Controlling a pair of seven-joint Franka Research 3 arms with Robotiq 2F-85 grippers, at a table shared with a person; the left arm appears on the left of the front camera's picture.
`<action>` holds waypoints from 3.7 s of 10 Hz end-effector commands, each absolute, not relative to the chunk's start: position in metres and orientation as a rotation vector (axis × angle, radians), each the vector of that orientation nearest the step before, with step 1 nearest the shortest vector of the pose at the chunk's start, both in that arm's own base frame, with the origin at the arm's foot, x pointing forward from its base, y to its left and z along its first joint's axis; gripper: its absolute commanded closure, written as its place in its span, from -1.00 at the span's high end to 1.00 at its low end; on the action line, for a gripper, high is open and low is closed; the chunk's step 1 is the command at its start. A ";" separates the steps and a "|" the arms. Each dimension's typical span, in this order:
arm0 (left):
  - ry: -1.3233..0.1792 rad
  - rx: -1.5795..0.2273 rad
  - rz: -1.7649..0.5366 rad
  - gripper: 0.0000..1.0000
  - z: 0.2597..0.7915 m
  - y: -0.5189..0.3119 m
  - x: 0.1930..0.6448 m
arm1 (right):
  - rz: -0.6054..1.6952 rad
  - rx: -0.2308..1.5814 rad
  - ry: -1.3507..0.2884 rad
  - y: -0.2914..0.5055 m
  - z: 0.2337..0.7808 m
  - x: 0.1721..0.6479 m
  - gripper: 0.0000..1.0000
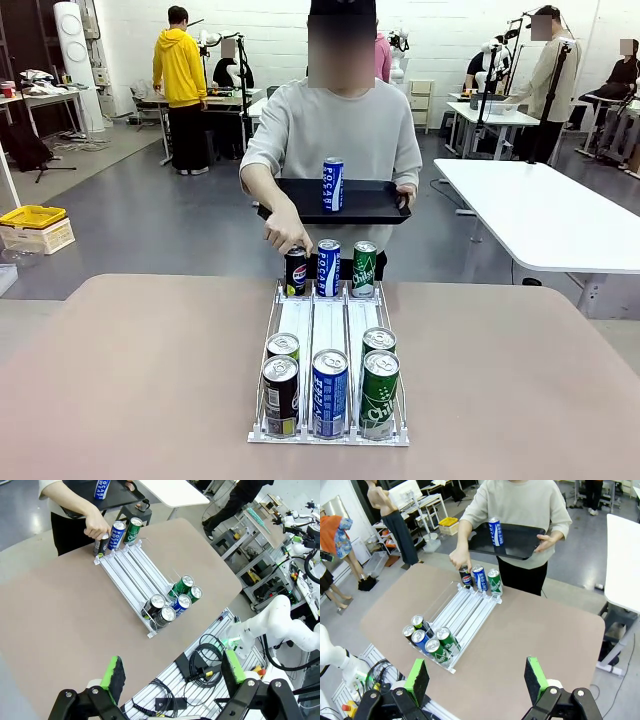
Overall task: Retrieve and hand over the desired beverage to the person.
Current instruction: Pick up another can of the same type that the person held from the Automatic Can Dispenser.
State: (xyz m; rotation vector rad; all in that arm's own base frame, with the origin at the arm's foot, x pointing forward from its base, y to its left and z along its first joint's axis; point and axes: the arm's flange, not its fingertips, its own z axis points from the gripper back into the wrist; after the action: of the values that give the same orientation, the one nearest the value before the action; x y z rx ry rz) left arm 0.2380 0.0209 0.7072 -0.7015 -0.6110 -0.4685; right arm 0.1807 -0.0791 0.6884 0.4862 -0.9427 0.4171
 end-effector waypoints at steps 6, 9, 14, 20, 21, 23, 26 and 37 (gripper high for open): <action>-0.628 -0.710 -0.492 1.00 0.707 0.021 0.240 | 0.427 0.498 -0.940 -0.077 0.687 0.182 1.00; -0.561 -0.624 -0.456 1.00 0.705 -0.006 0.239 | 0.427 0.498 -0.940 -0.077 0.687 0.182 1.00; -0.334 -0.114 -0.420 1.00 0.660 -0.191 0.248 | 0.427 0.498 -0.940 -0.077 0.687 0.182 1.00; -0.178 -0.159 -0.091 1.00 0.590 -0.299 0.261 | 0.427 0.498 -0.940 -0.077 0.687 0.182 1.00; -0.168 -0.139 -0.064 1.00 0.576 -0.301 0.272 | 0.427 0.498 -0.940 -0.077 0.687 0.182 1.00; -0.189 -0.133 -0.014 1.00 0.563 -0.302 0.276 | 0.427 0.498 -0.940 -0.077 0.687 0.182 1.00; -0.155 -0.132 -0.070 1.00 0.573 -0.299 0.271 | 0.427 0.498 -0.940 -0.077 0.687 0.182 1.00; -0.158 0.047 -0.049 1.00 0.503 -0.351 0.273 | 0.427 0.498 -0.940 -0.077 0.687 0.182 1.00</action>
State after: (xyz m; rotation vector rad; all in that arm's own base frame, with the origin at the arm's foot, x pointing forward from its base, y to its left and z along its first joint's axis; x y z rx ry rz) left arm 0.2625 -0.3459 0.5075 0.0064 -0.1250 -0.0792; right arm 0.1807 -0.0790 0.6884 0.4859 -0.9425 0.4173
